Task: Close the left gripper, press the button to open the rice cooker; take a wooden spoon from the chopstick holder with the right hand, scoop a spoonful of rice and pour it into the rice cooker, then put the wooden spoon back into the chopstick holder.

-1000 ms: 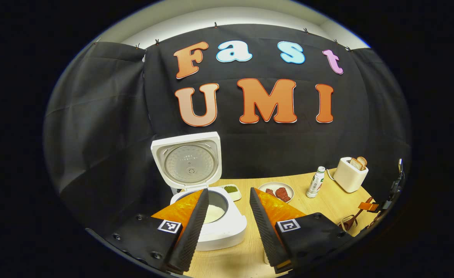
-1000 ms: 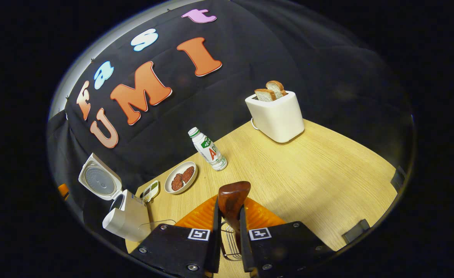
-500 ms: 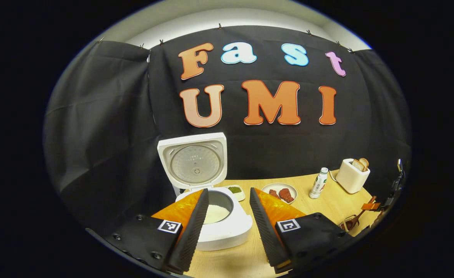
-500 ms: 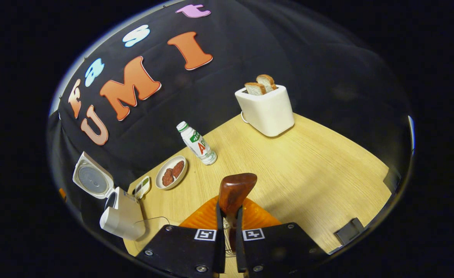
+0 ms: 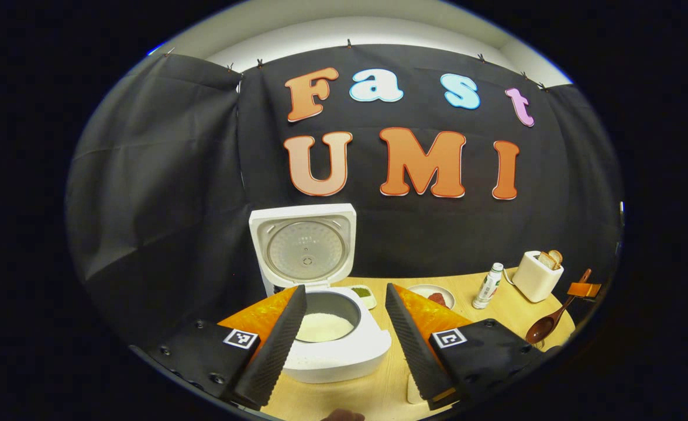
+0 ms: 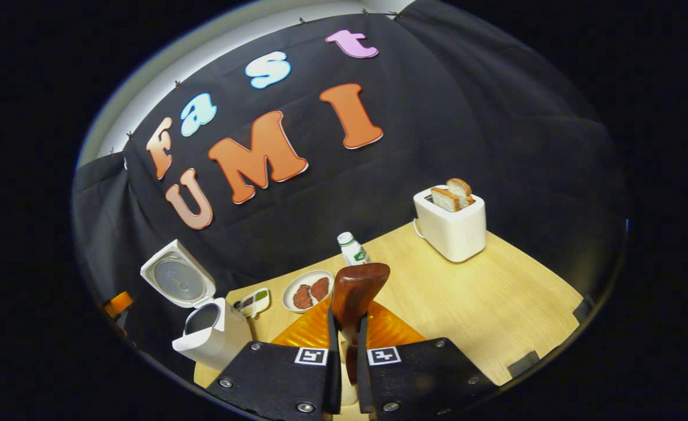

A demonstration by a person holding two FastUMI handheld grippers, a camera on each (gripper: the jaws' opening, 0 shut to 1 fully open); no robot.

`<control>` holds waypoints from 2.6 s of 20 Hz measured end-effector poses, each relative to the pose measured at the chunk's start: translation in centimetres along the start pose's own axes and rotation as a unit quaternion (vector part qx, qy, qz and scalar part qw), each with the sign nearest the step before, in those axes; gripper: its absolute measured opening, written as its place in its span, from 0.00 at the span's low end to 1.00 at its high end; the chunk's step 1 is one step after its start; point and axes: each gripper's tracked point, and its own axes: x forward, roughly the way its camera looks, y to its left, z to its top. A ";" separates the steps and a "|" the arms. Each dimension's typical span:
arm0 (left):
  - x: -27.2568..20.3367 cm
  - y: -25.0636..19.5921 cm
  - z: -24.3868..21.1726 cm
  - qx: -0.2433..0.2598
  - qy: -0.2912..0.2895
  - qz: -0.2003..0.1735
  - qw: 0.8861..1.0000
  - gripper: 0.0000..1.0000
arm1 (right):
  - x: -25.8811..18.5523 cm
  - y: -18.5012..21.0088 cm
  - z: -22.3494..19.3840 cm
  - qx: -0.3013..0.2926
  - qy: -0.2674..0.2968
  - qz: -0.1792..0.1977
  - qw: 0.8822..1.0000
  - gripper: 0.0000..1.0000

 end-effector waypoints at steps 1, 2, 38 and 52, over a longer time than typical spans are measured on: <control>0.0 0.5 0.4 0.002 -0.009 0.006 1.000 0.93 | 0.0 1.4 -0.2 -0.007 0.000 0.013 1.000 0.11; -0.2 0.8 0.7 0.003 -0.017 0.009 1.000 0.93 | 0.2 3.0 -0.7 -0.018 0.001 0.026 0.999 0.11; -1.1 12.1 -1.8 0.021 -0.006 0.051 0.998 1.00 | 5.9 13.7 -21.8 -0.024 0.126 0.041 0.991 0.11; -1.0 11.5 -2.1 0.003 -0.005 0.040 0.999 1.00 | 5.3 6.3 -17.3 0.314 0.151 0.033 0.937 0.10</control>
